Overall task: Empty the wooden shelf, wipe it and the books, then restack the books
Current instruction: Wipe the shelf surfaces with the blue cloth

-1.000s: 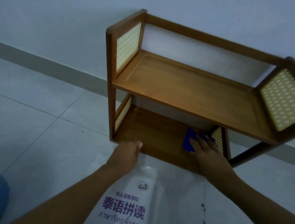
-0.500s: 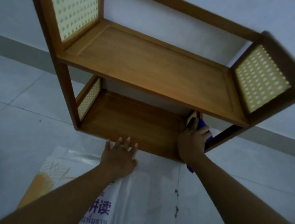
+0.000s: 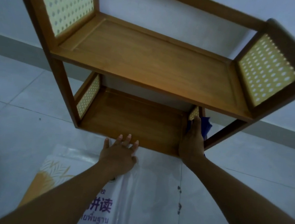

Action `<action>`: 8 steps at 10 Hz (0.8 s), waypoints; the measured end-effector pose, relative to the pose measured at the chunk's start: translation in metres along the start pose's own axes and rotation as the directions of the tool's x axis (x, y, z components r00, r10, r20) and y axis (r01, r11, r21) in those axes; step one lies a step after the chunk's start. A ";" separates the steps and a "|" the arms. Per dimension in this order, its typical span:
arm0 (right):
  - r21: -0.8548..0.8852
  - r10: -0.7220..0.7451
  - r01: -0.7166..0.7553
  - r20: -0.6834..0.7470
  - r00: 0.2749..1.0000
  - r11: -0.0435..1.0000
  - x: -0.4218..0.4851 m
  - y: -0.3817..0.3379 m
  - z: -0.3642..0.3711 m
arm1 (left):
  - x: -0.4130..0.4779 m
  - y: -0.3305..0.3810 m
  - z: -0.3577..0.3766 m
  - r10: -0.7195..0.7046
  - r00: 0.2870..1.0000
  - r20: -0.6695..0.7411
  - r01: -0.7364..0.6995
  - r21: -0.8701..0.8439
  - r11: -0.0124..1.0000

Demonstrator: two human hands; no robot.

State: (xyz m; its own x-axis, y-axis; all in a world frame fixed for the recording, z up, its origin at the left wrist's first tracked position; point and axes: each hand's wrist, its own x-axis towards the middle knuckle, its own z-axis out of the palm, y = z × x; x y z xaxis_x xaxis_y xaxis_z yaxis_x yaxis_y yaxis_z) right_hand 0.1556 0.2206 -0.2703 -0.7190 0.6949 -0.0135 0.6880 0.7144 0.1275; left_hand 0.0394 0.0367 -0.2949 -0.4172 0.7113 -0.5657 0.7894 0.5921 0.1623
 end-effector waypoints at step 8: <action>-0.824 -0.345 0.360 0.216 0.913 0.438 -0.046 0.062 -0.050 | 0.000 -0.002 0.005 0.011 1.000 -0.014 -0.011 -0.014 1.000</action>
State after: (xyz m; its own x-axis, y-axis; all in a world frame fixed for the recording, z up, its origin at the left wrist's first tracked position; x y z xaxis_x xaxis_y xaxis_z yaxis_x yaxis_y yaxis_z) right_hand 0.2265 0.2293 -0.2125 -0.8729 0.4061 -0.2705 -0.0387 0.4950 0.8680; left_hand 0.0405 0.0338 -0.2993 -0.4146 0.7229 -0.5528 0.7877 0.5892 0.1797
